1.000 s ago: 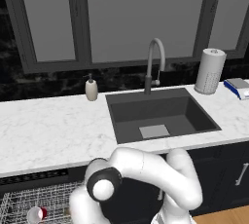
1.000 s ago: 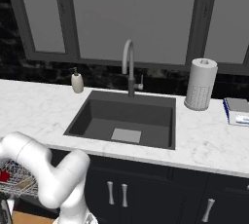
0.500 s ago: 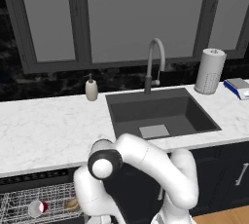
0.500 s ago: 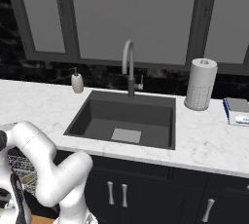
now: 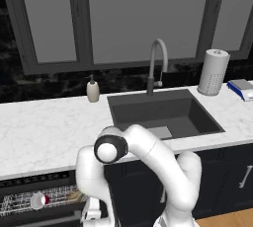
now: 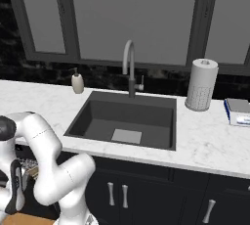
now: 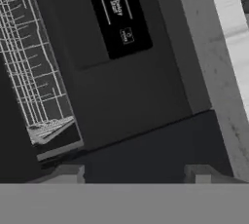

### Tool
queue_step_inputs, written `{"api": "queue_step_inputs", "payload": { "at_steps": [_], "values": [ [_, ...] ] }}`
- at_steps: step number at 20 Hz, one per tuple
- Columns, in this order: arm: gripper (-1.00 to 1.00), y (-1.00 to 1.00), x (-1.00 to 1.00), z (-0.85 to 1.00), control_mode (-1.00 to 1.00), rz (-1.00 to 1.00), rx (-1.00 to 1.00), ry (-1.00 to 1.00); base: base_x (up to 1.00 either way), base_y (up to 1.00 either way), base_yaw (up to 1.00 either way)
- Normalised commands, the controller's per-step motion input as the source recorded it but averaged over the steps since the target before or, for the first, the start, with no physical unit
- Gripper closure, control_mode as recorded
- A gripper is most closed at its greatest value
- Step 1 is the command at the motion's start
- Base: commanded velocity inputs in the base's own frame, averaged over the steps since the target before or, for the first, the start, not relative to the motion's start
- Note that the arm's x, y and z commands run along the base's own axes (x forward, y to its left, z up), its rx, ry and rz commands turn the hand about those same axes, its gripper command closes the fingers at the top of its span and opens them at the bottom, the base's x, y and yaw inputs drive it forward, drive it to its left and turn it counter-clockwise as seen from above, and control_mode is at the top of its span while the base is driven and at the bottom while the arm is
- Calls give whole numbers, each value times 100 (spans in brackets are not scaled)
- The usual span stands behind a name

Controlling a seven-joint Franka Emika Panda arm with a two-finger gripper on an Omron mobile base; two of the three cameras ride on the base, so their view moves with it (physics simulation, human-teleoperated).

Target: Pick up the cup and bowl from the counter, place them in the dishwasher, and close the dishwasher door.

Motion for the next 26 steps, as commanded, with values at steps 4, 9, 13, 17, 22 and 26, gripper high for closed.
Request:
{"api": "queue_step_inputs", "payload": {
  "at_steps": [4, 9, 13, 17, 22, 26],
  "values": [
    [-100, 4, 100, -31, -100, -45, -16, -4, 0, 0, 0],
    [-100, 7, 100, -23, -100, -37, -12, -9, 0, 0, 0],
    [-100, 6, 90, -21, -100, -25, -7, -16, 0, 0, 0],
    [-100, 1, 84, -16, -100, -25, -3, -24, 0, 0, 0],
    [-100, 6, 43, -9, -100, -9, 0, -18, 0, 0, 0],
    [-100, 0, 12, -6, -100, 0, 0, -6, 0, 0, 0]
  ]
}}
